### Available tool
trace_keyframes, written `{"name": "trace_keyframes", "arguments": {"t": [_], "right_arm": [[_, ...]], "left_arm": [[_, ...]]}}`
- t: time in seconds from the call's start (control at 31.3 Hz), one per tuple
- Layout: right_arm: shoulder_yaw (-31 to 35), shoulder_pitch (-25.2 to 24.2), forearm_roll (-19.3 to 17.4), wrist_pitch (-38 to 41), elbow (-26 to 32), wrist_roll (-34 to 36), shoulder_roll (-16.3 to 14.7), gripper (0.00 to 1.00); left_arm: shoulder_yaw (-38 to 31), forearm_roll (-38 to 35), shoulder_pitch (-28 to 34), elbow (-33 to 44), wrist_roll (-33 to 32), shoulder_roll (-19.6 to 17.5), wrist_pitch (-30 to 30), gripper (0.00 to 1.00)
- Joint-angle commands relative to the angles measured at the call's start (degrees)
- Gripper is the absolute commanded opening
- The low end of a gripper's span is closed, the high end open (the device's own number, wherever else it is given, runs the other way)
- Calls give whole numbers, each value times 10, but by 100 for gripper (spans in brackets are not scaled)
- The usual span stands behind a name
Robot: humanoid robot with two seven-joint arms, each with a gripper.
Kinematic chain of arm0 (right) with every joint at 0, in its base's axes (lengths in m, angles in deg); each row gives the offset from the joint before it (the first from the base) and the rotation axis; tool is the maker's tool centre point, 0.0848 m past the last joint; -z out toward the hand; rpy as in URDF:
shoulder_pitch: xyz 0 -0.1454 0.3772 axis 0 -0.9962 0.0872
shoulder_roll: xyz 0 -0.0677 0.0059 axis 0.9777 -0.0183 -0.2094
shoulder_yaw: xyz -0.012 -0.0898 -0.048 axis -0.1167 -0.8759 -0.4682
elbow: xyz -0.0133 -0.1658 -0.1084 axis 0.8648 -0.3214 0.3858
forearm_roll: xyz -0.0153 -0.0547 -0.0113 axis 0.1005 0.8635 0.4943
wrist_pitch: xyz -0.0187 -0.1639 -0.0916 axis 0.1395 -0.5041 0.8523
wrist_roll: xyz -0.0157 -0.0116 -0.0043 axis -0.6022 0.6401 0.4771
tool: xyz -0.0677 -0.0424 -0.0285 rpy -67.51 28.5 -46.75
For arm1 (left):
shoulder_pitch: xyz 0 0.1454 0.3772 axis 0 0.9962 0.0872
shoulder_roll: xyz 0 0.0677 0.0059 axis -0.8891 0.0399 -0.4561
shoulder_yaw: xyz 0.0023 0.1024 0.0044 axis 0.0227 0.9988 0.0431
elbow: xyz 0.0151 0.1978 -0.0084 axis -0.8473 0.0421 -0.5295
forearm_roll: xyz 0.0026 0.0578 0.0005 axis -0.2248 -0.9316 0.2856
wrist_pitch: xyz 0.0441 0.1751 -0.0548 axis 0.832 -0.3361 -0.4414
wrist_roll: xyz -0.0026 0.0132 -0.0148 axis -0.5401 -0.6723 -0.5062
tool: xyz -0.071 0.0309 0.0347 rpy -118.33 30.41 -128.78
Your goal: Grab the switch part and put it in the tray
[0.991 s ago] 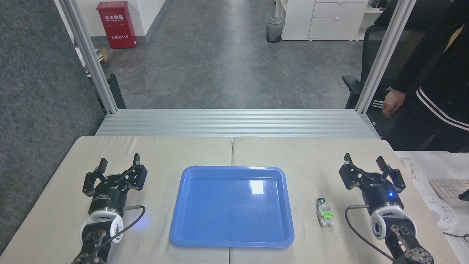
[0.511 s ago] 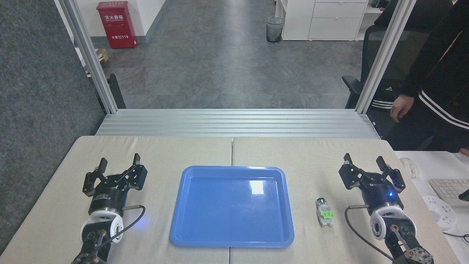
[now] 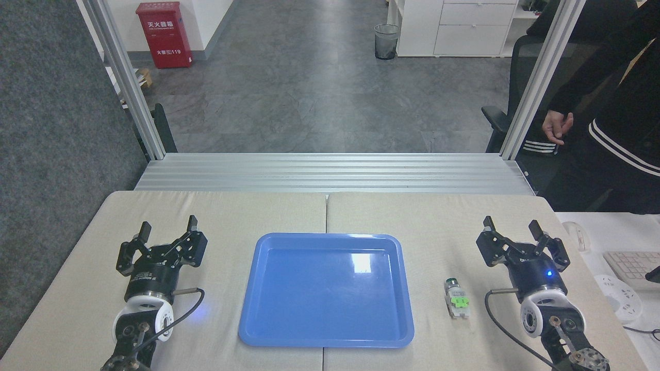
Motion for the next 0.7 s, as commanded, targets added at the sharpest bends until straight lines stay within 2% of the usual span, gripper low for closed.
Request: {"name": "trace_keyframes", "arguments": {"t": [0.0, 0.67], "right_arm": [[-1, 0, 0, 0, 0, 0, 4, 97], [-2, -4, 0, 0, 1, 0, 7, 97]], "left_arm": [[0, 0, -1, -1, 0, -1, 0, 100], [0, 0, -2, -2, 0, -1, 0, 100]]}}
